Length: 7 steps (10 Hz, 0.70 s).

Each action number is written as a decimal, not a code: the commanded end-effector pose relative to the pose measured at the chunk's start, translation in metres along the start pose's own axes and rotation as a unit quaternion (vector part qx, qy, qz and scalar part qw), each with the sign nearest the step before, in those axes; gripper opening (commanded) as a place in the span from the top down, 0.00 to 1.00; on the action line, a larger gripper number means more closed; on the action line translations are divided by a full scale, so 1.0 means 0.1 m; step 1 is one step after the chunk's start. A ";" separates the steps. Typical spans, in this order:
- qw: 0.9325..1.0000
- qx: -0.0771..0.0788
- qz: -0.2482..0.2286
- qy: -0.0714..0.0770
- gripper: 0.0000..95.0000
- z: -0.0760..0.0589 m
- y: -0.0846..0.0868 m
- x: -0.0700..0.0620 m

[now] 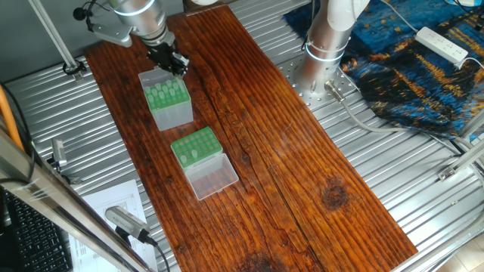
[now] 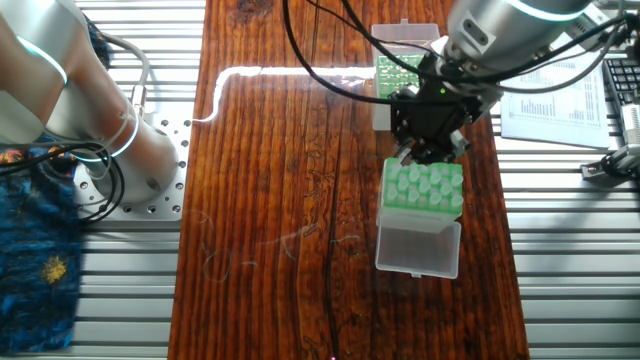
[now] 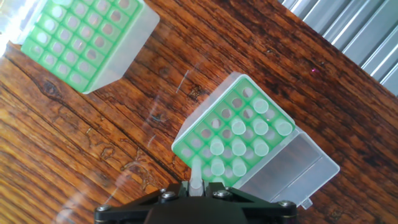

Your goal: Transfer all large pipette tips from one holder to another

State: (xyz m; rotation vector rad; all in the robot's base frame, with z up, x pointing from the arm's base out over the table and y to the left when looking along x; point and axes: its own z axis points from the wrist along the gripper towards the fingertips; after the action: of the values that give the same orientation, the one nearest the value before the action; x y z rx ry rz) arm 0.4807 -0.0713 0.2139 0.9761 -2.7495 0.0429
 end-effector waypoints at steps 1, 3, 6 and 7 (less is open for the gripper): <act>1.000 0.002 -0.003 0.003 1.00 -0.02 0.01 0.01; 1.000 0.005 -0.005 0.005 1.00 -0.05 0.03 0.01; 1.000 0.008 -0.006 0.010 1.00 -0.13 0.06 -0.02; 1.000 0.008 -0.007 0.011 1.00 -0.14 0.07 -0.02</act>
State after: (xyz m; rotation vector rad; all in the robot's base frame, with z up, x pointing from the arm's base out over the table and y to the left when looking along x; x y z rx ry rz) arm 0.4809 -0.0625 0.2291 0.9945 -2.7217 0.0713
